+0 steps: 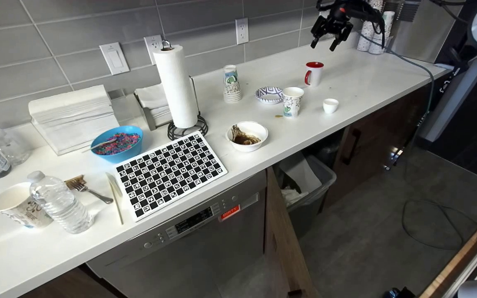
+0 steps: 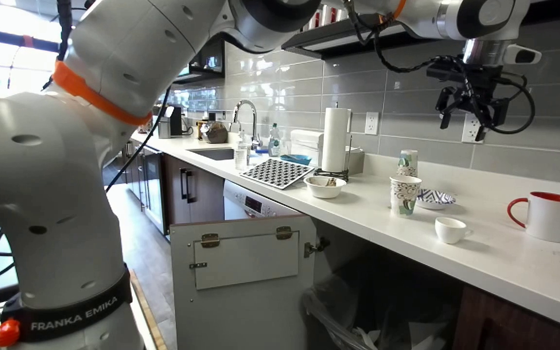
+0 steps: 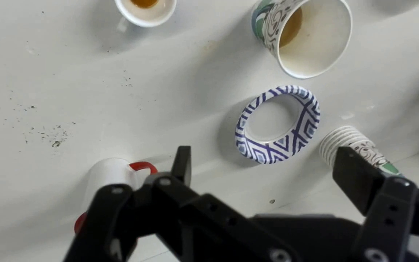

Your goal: Pour the contents in the white mug into the coffee cup.

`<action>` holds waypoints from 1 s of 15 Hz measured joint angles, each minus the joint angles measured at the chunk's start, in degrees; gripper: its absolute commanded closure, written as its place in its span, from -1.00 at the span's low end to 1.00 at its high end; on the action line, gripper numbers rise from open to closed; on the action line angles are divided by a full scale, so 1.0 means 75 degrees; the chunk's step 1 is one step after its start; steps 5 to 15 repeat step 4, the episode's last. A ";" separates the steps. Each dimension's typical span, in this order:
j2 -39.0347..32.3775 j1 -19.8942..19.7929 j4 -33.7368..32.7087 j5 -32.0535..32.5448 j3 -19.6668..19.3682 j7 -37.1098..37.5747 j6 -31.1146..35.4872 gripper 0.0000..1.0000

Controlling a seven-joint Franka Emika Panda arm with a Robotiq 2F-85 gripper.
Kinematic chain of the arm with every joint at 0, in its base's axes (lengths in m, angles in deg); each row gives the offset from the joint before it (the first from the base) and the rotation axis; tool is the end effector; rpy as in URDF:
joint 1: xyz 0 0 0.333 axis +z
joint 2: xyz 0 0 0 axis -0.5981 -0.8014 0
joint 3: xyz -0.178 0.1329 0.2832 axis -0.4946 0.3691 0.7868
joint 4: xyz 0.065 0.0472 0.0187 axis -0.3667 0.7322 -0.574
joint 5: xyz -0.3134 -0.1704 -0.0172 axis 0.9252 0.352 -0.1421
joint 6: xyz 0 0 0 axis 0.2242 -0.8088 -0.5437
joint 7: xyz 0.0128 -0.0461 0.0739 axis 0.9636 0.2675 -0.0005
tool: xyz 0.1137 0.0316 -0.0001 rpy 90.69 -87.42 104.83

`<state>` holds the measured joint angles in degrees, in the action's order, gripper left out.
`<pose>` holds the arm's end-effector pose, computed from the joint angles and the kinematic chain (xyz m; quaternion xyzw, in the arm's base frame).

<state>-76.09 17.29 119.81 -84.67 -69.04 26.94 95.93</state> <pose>0.7133 -0.2307 0.5307 -0.9785 0.1204 -0.1314 0.1042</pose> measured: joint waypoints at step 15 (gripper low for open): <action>0.0434 0.0000 0.0613 0.0001 0.0028 -0.0264 0.0000 -1.00</action>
